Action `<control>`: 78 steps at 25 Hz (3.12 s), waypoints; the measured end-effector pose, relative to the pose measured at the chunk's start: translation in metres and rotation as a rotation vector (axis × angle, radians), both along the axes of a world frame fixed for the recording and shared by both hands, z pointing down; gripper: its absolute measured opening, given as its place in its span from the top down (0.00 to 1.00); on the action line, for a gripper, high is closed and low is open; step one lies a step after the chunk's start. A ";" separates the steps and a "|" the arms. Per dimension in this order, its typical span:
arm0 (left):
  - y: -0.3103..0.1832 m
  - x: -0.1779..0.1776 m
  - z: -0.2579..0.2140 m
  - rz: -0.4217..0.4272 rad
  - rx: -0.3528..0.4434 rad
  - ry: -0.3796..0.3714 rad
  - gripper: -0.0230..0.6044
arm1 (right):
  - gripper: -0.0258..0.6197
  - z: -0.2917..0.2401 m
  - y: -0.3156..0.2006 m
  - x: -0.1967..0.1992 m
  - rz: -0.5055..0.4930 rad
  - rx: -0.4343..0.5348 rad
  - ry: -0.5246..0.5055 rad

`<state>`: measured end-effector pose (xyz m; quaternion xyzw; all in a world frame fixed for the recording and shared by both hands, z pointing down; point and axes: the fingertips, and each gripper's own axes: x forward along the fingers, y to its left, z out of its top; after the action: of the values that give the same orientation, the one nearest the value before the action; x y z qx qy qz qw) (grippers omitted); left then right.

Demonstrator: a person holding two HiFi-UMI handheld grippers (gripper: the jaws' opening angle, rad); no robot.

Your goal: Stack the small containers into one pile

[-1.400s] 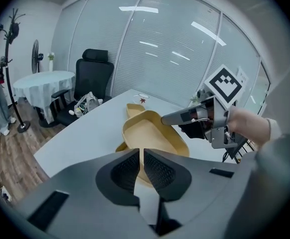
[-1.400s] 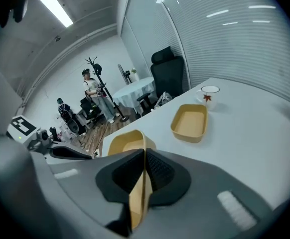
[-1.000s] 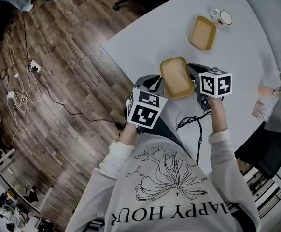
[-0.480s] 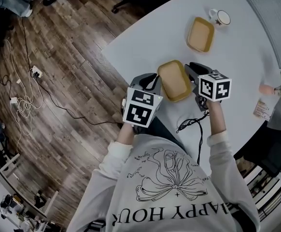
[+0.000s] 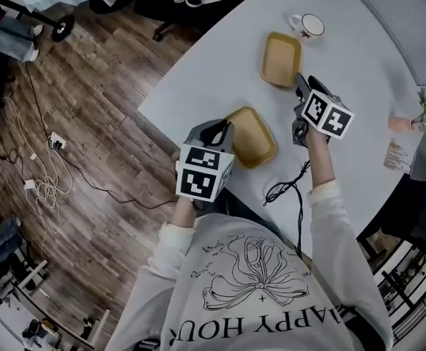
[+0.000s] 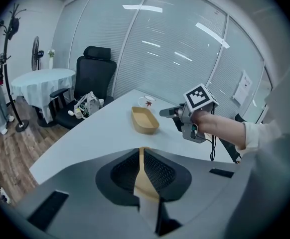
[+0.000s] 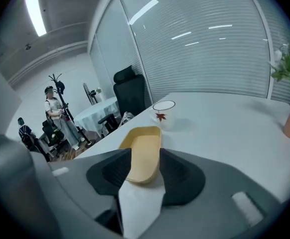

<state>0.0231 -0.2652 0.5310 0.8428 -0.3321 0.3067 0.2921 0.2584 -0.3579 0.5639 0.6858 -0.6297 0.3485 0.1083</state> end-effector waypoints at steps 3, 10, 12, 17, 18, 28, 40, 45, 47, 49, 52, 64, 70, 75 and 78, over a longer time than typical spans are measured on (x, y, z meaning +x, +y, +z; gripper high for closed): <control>-0.002 0.003 0.005 0.002 -0.015 -0.008 0.93 | 0.67 0.025 -0.007 0.006 0.019 -0.060 -0.010; -0.005 -0.005 0.015 -0.009 -0.038 -0.043 0.93 | 0.72 0.062 -0.014 0.006 0.036 -0.141 -0.069; -0.004 -0.008 0.018 -0.009 -0.045 -0.053 0.93 | 0.82 0.067 -0.015 0.006 0.043 -0.147 -0.068; -0.002 -0.014 0.022 -0.021 -0.055 -0.060 0.93 | 0.91 0.069 -0.019 0.004 0.065 -0.129 -0.097; -0.001 -0.016 0.021 -0.023 -0.056 -0.060 0.93 | 0.92 0.067 -0.018 0.003 0.064 -0.126 -0.104; -0.004 -0.039 0.008 -0.059 -0.009 -0.062 0.93 | 0.92 -0.011 0.016 -0.039 -0.090 0.019 -0.150; 0.027 -0.045 -0.024 -0.069 0.045 -0.035 0.93 | 0.92 -0.026 0.125 -0.100 -0.344 -0.062 -0.081; 0.046 -0.056 -0.022 -0.087 0.036 -0.032 0.93 | 0.92 -0.002 0.143 -0.113 -0.403 -0.129 -0.015; 0.050 -0.061 -0.022 -0.099 0.035 -0.031 0.93 | 0.92 0.007 0.148 -0.119 -0.429 -0.160 0.010; 0.053 -0.065 -0.024 -0.112 0.036 -0.030 0.93 | 0.92 0.014 0.152 -0.122 -0.445 -0.186 0.029; 0.056 -0.073 -0.024 -0.127 0.036 -0.031 0.93 | 0.92 0.025 0.155 -0.121 -0.442 -0.215 0.056; 0.045 -0.086 -0.042 -0.169 0.126 -0.026 0.93 | 0.70 -0.027 0.137 -0.116 -0.367 0.001 0.175; 0.018 -0.085 -0.101 -0.224 0.348 -0.013 0.93 | 0.86 -0.150 0.122 -0.104 -0.224 0.376 0.294; -0.002 -0.082 -0.158 -0.280 0.502 0.061 0.93 | 0.91 -0.221 0.121 -0.097 -0.142 0.549 0.301; -0.009 -0.080 -0.186 -0.294 0.567 0.103 0.93 | 0.92 -0.250 0.123 -0.095 -0.107 0.610 0.349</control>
<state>-0.0564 -0.2738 0.3449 0.8481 -0.5073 0.1134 0.1031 0.1635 -0.2346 0.3138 0.7018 -0.7119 0.0160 0.0224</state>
